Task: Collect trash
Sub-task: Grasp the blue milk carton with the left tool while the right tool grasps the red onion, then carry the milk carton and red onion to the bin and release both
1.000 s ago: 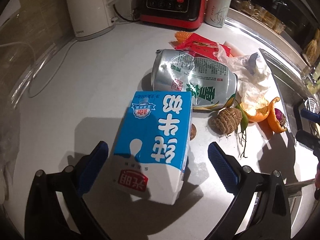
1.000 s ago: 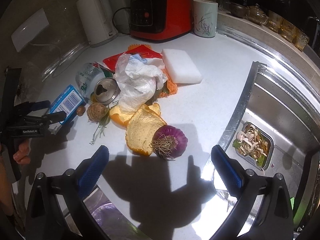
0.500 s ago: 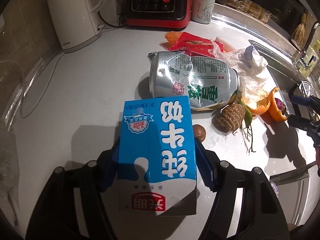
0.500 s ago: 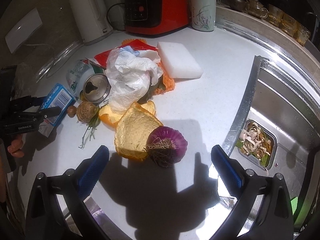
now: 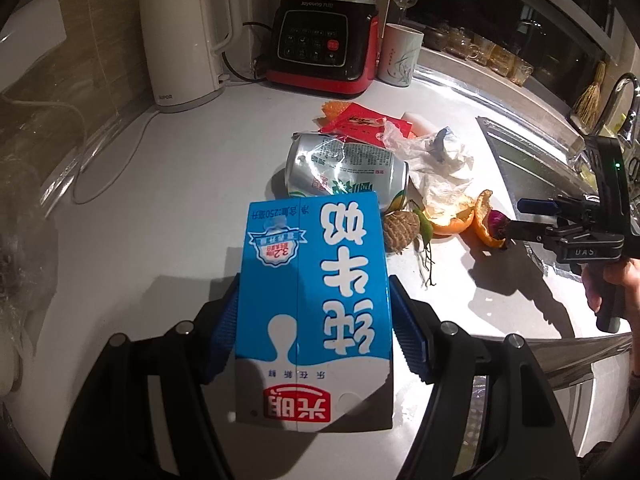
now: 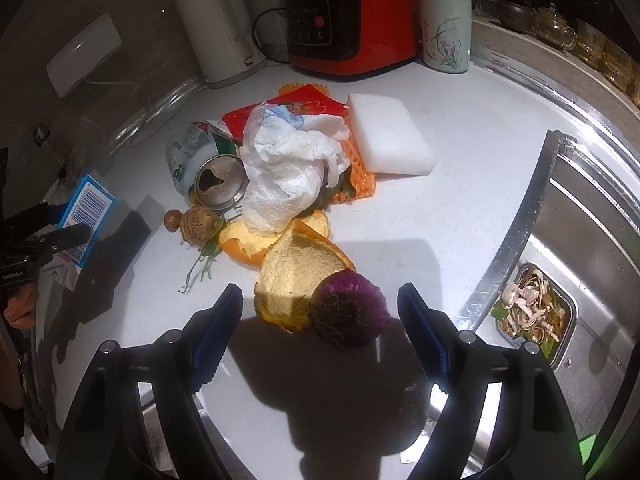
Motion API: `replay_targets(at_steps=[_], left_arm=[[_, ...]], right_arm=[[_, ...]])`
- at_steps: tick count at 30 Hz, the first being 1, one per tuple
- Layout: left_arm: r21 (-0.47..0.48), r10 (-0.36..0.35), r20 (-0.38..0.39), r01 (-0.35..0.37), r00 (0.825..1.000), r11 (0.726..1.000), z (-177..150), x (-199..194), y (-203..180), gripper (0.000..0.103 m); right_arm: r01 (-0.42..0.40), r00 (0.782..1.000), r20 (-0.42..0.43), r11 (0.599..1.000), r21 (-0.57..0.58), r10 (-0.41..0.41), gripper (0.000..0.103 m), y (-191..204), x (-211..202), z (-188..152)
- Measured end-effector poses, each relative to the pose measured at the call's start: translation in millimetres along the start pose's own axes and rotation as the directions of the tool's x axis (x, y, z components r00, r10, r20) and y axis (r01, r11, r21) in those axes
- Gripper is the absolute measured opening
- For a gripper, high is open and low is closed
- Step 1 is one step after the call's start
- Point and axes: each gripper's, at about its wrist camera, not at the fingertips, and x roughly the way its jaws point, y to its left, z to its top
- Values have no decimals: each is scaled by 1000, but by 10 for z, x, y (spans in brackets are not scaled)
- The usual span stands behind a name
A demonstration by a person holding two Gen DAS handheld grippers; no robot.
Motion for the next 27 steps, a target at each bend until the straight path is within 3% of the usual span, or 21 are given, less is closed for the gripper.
replay_targets(at_steps=[8, 14, 15, 22, 27], left_arm=[[-51, 50, 0, -50, 999, 997, -154, -240, -247, 66], [-73, 93, -7, -93, 996, 993, -278, -392, -518, 66], [-76, 102, -7, -102, 995, 992, -291, -416, -561, 66], [-108, 147, -15, -147, 989, 983, -383, -539, -848, 66], [-100, 157, -21, -158, 987, 982, -470, -612, -1058, 66]], right_arm=[[-77, 992, -118, 973, -220, 52, 76, -87, 261, 38], [-209, 971, -170, 937, -279, 166, 51, -143, 353, 68], [-222, 968, -175, 934, -279, 178, 42, -165, 348, 77], [-264, 961, -158, 929, -260, 229, 39, -321, 230, 78], [-279, 959, -125, 917, -286, 252, 39, -310, -132, -50]])
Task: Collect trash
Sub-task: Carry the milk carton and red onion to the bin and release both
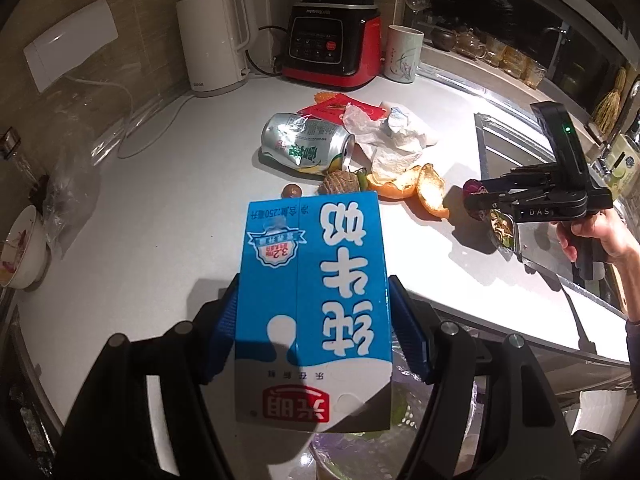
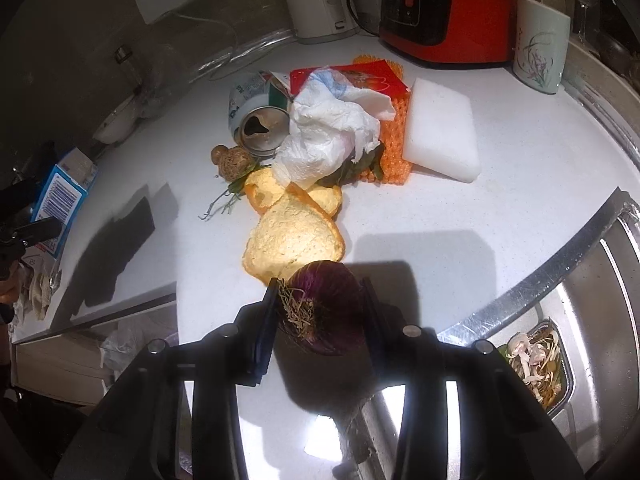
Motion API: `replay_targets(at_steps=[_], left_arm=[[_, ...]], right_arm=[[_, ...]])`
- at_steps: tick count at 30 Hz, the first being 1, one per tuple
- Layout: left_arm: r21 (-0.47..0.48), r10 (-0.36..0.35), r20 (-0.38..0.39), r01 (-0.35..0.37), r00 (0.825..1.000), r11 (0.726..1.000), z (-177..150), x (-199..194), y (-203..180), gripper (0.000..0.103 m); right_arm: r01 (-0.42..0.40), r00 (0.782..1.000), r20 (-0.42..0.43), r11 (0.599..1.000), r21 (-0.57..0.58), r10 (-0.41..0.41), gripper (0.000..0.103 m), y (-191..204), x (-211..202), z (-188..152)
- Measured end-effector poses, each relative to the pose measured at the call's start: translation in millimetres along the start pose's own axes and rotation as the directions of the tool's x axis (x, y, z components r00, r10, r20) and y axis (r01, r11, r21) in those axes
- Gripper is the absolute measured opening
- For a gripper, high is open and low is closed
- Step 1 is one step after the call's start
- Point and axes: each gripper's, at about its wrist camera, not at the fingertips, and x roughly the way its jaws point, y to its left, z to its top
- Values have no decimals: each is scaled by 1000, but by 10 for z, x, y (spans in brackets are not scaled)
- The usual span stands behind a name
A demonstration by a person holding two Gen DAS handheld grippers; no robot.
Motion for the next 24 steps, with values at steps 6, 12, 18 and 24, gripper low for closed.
replay_targets(at_steps=[6, 12, 18, 24], left_arm=[[-7, 4, -2, -4, 1000, 1000, -235, -154, -258, 66], [4, -21, -27, 21, 999, 1000, -518, -213, -466, 66], [58, -61, -65, 65, 996, 996, -793, -207, -566, 66], [121, -82, -105, 95, 991, 988, -1066, -191, -524, 66]], right_arm=[[-89, 996, -12, 991, -100, 88, 39, 637, -270, -380], [-165, 982, -103, 982, -89, 156, 39, 1184, -35, -929], [-125, 982, -146, 992, -9, 123, 39, 1433, 474, -1407], [-54, 982, -179, 998, 42, 61, 39, 1626, 1082, -1759]])
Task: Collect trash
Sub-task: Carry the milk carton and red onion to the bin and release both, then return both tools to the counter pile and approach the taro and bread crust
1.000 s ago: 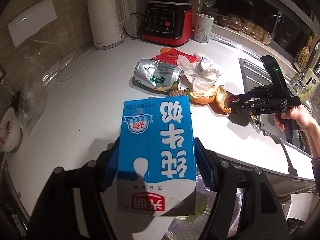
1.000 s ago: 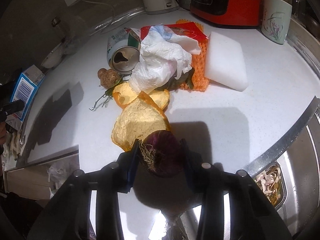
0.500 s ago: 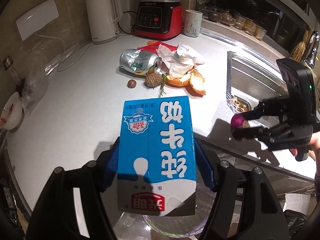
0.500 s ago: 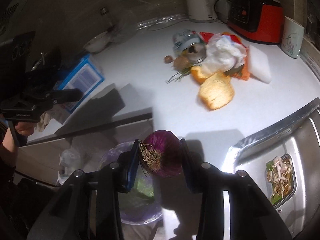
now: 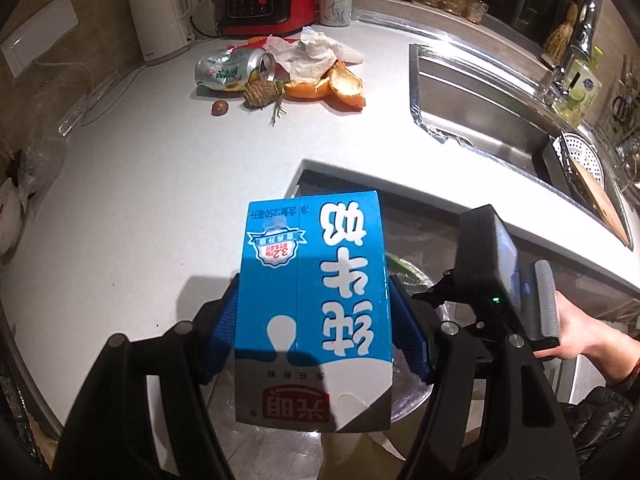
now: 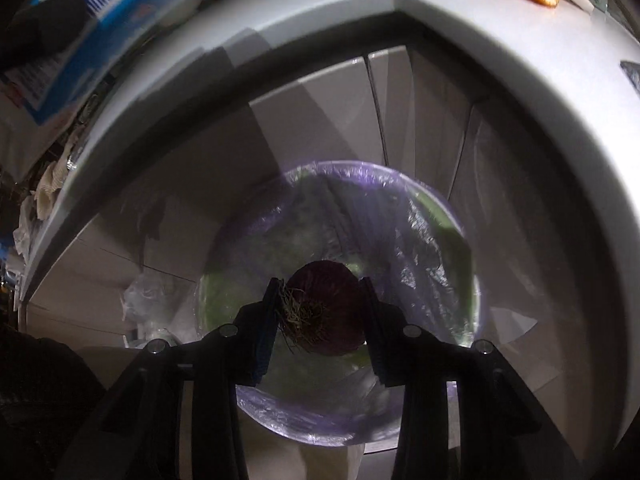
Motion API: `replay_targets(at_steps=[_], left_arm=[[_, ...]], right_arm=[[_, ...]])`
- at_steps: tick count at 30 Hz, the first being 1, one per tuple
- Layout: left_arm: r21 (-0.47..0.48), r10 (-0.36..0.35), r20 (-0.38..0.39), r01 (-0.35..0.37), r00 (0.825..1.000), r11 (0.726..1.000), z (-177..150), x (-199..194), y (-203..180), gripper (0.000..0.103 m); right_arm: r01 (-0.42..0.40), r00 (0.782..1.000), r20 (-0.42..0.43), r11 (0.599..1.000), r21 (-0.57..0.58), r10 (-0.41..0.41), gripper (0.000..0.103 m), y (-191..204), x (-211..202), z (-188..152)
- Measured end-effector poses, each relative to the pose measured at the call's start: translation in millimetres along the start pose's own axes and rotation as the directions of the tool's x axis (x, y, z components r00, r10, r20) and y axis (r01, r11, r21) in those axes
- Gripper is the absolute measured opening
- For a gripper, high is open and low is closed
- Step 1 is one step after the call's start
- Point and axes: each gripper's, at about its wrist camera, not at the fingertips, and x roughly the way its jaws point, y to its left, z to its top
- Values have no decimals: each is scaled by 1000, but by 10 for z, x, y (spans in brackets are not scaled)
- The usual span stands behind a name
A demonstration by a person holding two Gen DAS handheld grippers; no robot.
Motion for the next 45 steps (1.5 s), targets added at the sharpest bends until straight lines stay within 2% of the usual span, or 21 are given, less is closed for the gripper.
replay_targets(at_steps=[6, 8, 10, 12, 18, 22, 26, 32, 36, 37, 39, 41, 45], left_arm=[[60, -14, -52, 17, 999, 998, -292, 112, 49, 66], [82, -14, -62, 19, 998, 996, -362, 133, 63, 66], [96, -20, -68, 27, 997, 995, -414, 148, 81, 66], [105, -30, -74, 38, 997, 994, -445, 165, 99, 66], [130, -42, -77, 52, 996, 990, -483, 220, 133, 66], [141, -58, -83, 69, 995, 988, -498, 302, 125, 66], [166, -71, -109, 89, 991, 982, -562, 490, 50, 66], [175, -116, -162, 145, 980, 974, -698, 822, -84, 66], [162, -122, -201, 156, 972, 974, -727, 1030, -128, 67], [160, -116, -212, 151, 970, 976, -724, 1078, -136, 68], [158, -111, -217, 147, 970, 977, -707, 1122, -149, 79], [158, -111, -211, 146, 971, 976, -689, 1133, -158, 83], [154, -119, -221, 155, 968, 976, -665, 1134, -205, 85]], right_arm=[[88, 996, -36, 994, 69, -86, 42, 89, 443, -161], [105, 994, -40, 990, 90, -102, 50, 126, 480, -187], [137, 990, -29, 985, 101, -135, 65, 155, 466, -230], [166, 986, -26, 980, 109, -164, 73, 181, 436, -251], [225, 974, -34, 965, 138, -222, 82, 176, 339, -276], [264, 965, -38, 954, 143, -261, 82, 181, 283, -292], [316, 949, -38, 939, 135, -314, 87, 221, 56, -393], [374, 927, -52, 917, 139, -370, 90, 191, -163, -532], [391, 920, -54, 906, 159, -388, 90, 156, -254, -570], [393, 919, -53, 905, 163, -390, 90, 153, -274, -576], [397, 917, -50, 902, 167, -395, 90, 168, -317, -582], [399, 917, -46, 902, 165, -397, 91, 172, -342, -577], [406, 913, -38, 901, 154, -405, 93, 183, -370, -538]])
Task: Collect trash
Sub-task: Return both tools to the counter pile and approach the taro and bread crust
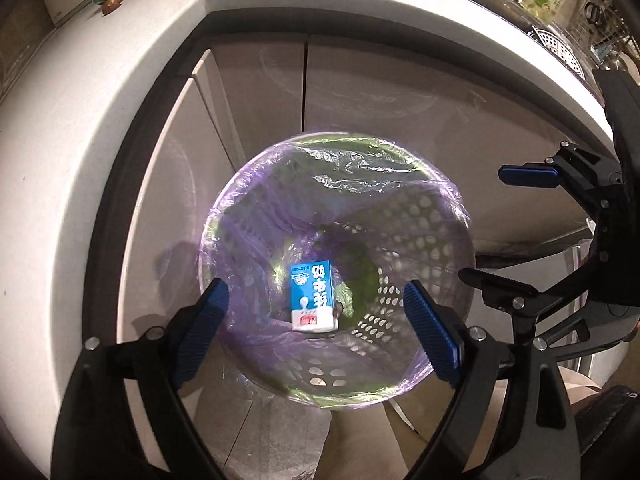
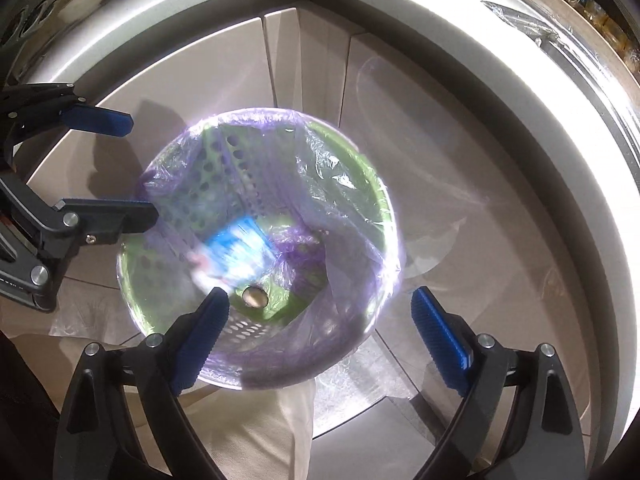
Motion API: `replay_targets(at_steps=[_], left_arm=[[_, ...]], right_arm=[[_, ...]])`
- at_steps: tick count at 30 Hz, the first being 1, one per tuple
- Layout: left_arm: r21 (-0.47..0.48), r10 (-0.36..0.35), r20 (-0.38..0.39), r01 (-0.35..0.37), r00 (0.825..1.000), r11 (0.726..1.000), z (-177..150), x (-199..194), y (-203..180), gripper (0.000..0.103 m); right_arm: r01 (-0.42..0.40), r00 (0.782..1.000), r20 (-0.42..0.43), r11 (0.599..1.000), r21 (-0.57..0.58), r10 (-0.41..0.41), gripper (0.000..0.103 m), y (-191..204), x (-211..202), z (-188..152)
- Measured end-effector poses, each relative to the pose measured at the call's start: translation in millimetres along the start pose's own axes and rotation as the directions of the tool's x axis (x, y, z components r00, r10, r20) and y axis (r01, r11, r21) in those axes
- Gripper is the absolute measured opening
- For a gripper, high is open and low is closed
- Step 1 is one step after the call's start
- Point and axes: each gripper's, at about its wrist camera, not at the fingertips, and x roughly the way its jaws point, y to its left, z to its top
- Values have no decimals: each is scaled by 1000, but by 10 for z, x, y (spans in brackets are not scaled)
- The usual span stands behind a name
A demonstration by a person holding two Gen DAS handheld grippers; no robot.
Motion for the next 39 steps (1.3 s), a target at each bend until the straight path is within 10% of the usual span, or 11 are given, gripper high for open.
replay_targets(at_steps=[20, 33, 39], left_arm=[[-86, 68, 205, -51, 976, 995, 858, -751, 484, 85], [-180, 151, 263, -106, 953, 978, 1730, -882, 987, 85], [-240, 184, 245, -124, 952, 963, 1872, -869, 1154, 85]], right_arm=[[-1, 978, 208, 1000, 30, -5, 97, -370, -870, 515], [-37, 934, 355, 999, -22, 42, 97, -698, -799, 1622], [-122, 931, 341, 991, -54, 133, 73, -851, -393, 2172]])
